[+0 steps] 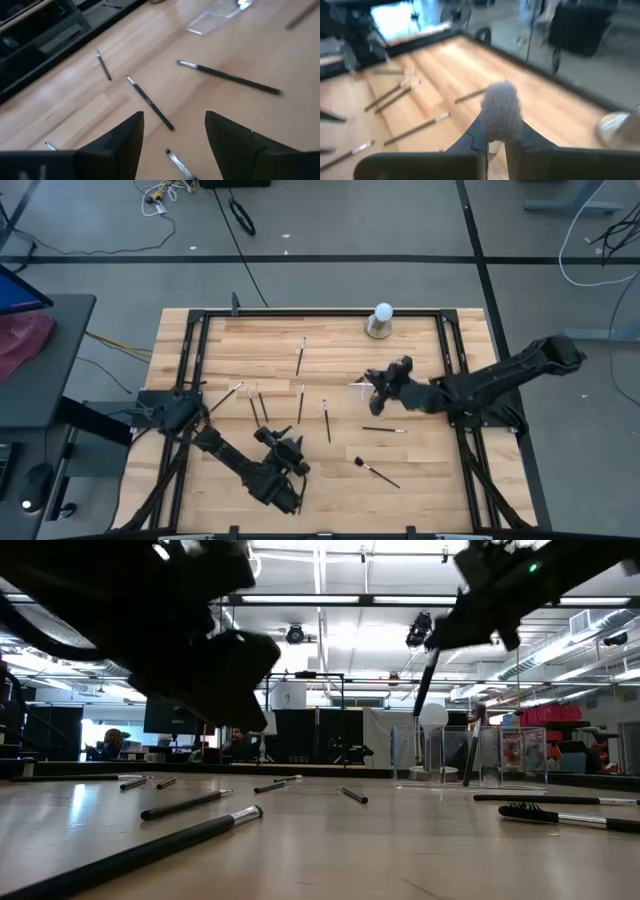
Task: Put items in baskets/containers
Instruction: Put the black blush brush into the transparent organizer
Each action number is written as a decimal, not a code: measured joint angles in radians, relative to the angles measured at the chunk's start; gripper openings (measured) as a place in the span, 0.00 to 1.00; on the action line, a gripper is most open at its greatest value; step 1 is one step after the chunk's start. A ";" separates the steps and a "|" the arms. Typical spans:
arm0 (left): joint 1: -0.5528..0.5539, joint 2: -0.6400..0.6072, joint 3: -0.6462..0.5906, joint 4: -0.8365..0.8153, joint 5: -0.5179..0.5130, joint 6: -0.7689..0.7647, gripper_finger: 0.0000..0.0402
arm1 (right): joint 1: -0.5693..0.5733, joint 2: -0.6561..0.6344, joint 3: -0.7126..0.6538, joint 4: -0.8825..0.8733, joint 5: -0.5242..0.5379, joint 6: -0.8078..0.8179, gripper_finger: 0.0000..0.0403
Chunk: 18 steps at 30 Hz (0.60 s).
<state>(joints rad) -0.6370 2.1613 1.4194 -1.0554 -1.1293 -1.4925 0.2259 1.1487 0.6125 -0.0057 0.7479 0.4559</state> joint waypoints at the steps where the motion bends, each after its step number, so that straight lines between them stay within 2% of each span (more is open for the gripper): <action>1: 0.005 -0.006 -0.011 0.004 -0.001 -0.009 0.51 | -0.032 0.005 0.000 -0.011 -0.056 0.000 0.05; 3: 0.018 -0.019 -0.024 0.009 -0.005 -0.011 0.48 | -0.086 0.027 0.000 -0.006 -0.141 0.004 0.05; 6: 0.034 -0.047 -0.026 0.036 -0.018 0.046 0.44 | -0.143 0.064 0.000 0.002 -0.181 0.004 0.06; 8: 0.049 -0.072 -0.025 0.081 -0.027 0.132 0.41 | -0.181 0.091 0.000 0.002 -0.226 0.011 0.06; 13: 0.104 -0.118 -0.026 0.213 0.008 0.398 0.33 | -0.252 0.174 0.000 0.075 -0.421 0.034 0.08; 15: 0.130 -0.134 -0.026 0.261 0.013 0.483 0.29 | -0.268 0.196 0.000 0.102 -0.470 0.038 0.08; 18: 0.165 -0.156 -0.026 0.314 0.075 0.561 0.25 | -0.283 0.213 0.000 0.100 -0.505 0.080 0.10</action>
<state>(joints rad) -0.4722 2.0055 1.3931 -0.7410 -1.0538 -0.9314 -0.0571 1.3617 0.6128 0.0945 0.2426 0.5357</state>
